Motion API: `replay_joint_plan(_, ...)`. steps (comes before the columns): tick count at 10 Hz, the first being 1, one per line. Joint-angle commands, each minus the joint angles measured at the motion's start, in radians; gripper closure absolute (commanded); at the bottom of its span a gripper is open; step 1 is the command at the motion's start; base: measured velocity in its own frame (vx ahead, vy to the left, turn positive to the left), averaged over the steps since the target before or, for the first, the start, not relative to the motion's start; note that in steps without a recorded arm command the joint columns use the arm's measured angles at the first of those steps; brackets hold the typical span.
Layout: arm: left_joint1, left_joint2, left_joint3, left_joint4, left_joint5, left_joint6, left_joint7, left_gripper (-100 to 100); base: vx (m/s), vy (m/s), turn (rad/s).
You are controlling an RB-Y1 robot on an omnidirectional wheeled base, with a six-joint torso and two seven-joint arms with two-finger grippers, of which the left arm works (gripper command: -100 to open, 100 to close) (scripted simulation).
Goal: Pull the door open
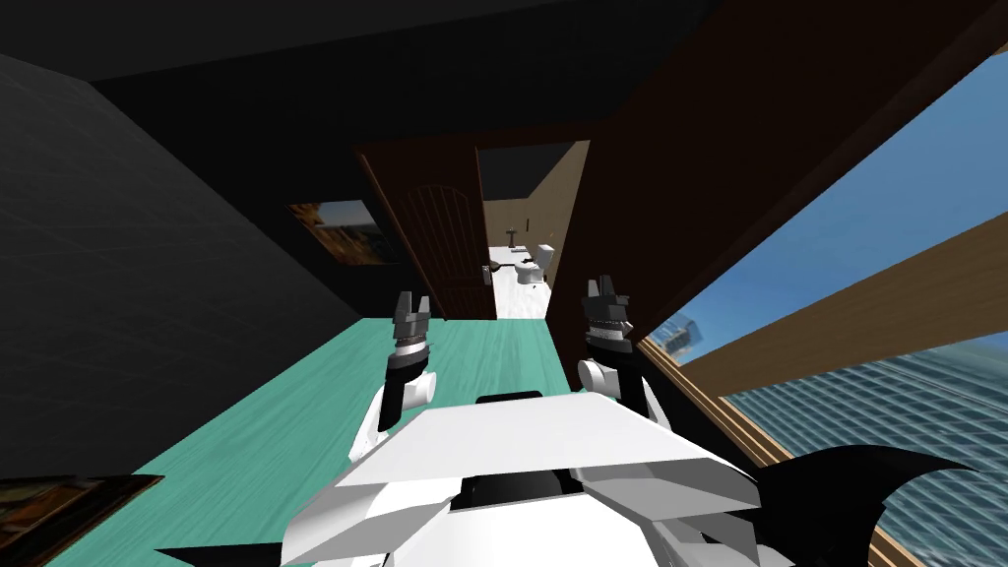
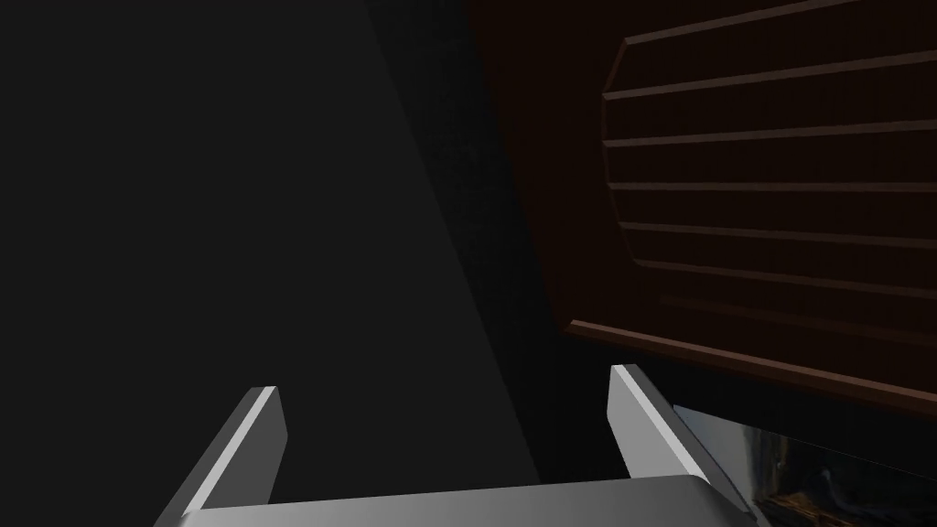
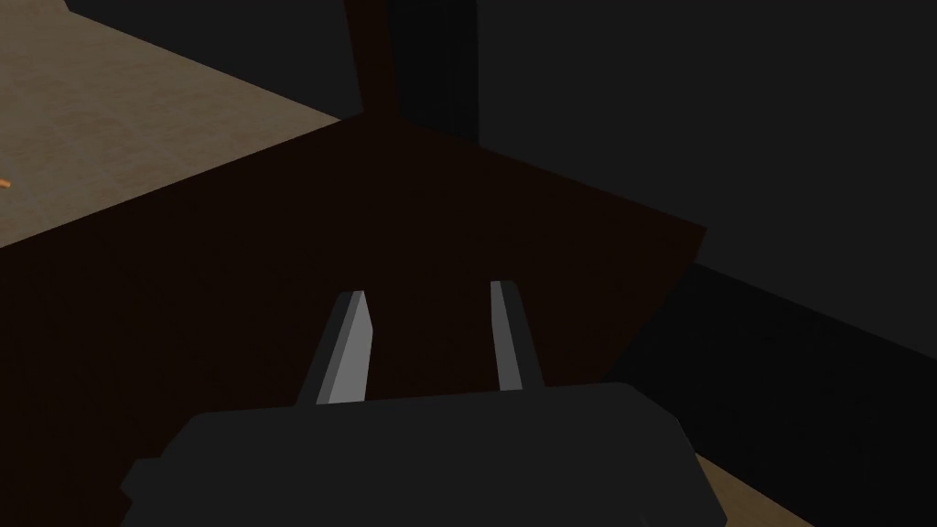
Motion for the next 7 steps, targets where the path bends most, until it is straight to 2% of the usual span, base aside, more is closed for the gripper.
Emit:
replay_joint_plan(1, -0.022, 0.006, -0.001, 0.042, 0.002, 0.016, 0.001, -100, 0.134, -0.002, -0.042)
replay_joint_plan(7, -0.064, 0.019, -0.001, 0.137, 0.009, 0.047, 0.005, -100, 0.104, 0.003, -0.034)
